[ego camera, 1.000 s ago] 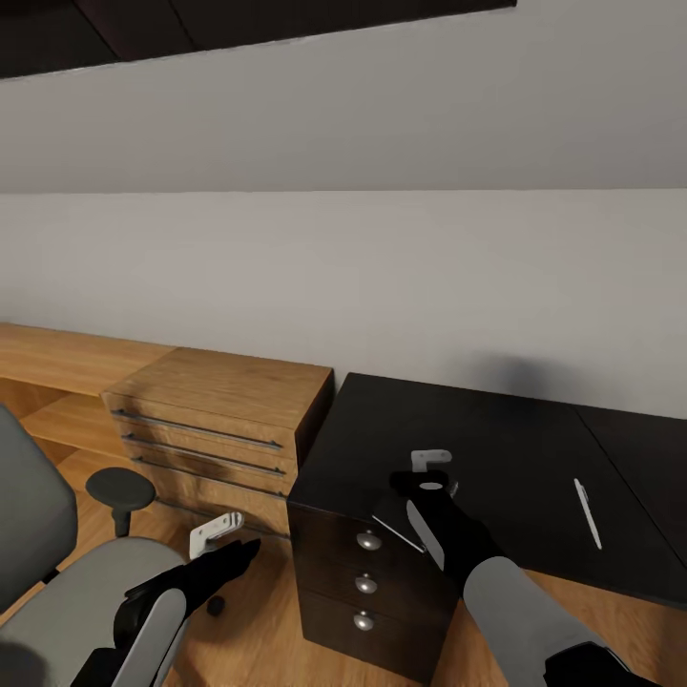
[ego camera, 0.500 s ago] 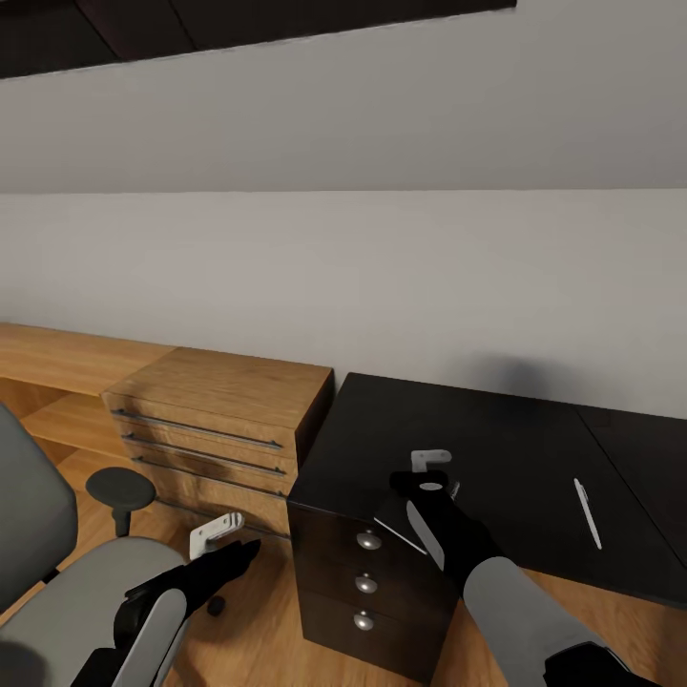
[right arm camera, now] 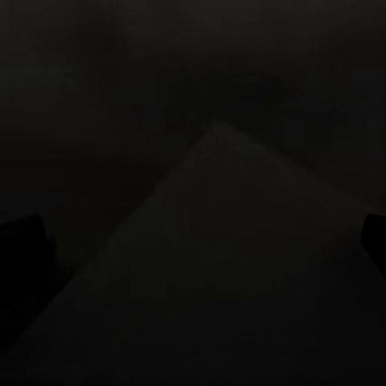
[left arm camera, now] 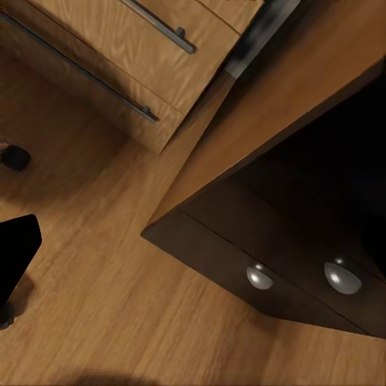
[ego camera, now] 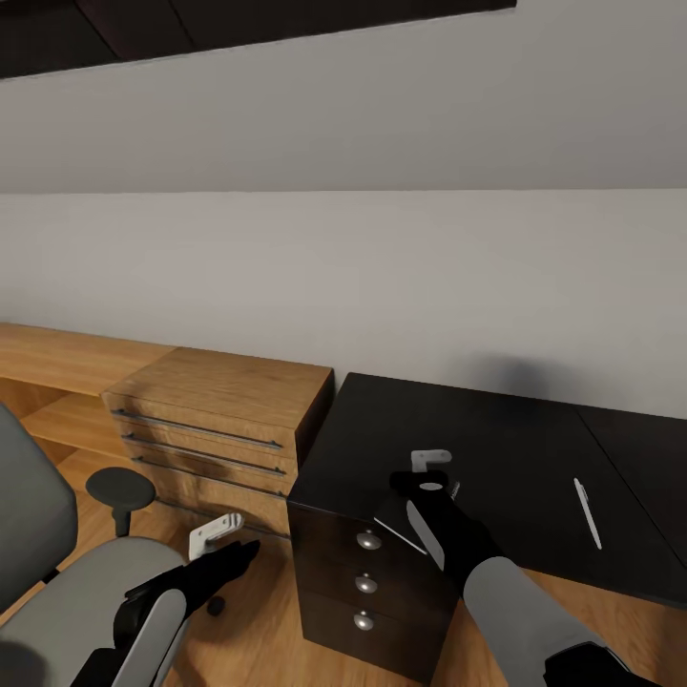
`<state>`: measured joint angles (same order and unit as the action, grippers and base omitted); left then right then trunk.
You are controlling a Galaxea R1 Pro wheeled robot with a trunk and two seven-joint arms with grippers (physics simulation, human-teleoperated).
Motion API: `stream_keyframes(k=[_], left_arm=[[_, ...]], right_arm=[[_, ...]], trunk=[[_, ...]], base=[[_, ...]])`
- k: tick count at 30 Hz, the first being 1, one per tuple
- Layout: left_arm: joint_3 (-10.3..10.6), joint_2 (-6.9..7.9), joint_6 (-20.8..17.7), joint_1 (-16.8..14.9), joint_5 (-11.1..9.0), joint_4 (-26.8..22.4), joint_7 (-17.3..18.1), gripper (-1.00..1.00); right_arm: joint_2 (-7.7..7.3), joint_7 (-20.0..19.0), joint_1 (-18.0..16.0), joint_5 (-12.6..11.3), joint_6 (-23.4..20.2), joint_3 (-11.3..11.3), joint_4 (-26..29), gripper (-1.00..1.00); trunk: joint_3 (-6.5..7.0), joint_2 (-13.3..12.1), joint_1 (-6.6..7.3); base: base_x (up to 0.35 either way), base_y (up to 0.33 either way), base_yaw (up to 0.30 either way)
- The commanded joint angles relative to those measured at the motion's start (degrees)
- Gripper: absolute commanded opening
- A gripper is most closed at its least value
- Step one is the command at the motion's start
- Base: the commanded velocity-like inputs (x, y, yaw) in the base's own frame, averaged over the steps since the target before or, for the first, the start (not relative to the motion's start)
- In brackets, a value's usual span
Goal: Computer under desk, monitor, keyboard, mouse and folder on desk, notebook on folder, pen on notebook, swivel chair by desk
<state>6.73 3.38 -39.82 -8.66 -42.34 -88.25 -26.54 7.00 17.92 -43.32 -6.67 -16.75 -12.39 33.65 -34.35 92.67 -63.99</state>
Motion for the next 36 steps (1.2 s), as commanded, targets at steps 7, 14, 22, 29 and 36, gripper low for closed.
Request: stream_keyframes(k=[7,14,22,29,36], left_arm=[[-0.4,0.05,0.0,0.0,-0.6,0.4,-0.6,1.0],[-0.5,0.05,0.0,0.0,-0.6,0.6,-0.6,1.0],[-0.5,0.05,0.1,0.0,-0.6,0.6,-0.6,1.0],[-0.5,0.05,0.1,0.0,-0.6,0.6,-0.5,1.0],[-0.5,0.05,0.1,0.0,-0.6,0.6,-0.5,1.0]], right_arm=[[-0.06,0.5,0.0,-0.9,-0.6,-0.4,0.4,1.0],[-0.06,0.6,0.1,-0.9,-0.9,-0.5,3.5,1.0],[0.01,0.6,0.2,-1.0,-0.9,-0.5,3.8,1.0],[0.02,0.7,0.2,-1.1,-2.9,-0.5,5.0,1.0],[0.03,0.7,0.2,-1.2,-3.6,-0.5,5.8,1.0]], trunk=[[0.02,0.0,0.0],[0.53,0.0,0.0],[1.25,0.0,0.0],[1.88,0.0,0.0],[2.44,0.0,0.0]], base=[[0.0,0.0,0.0],[0.0,0.0,0.0],[0.0,0.0,0.0],[-0.074,0.0,0.0],[-0.281,0.0,0.0]])
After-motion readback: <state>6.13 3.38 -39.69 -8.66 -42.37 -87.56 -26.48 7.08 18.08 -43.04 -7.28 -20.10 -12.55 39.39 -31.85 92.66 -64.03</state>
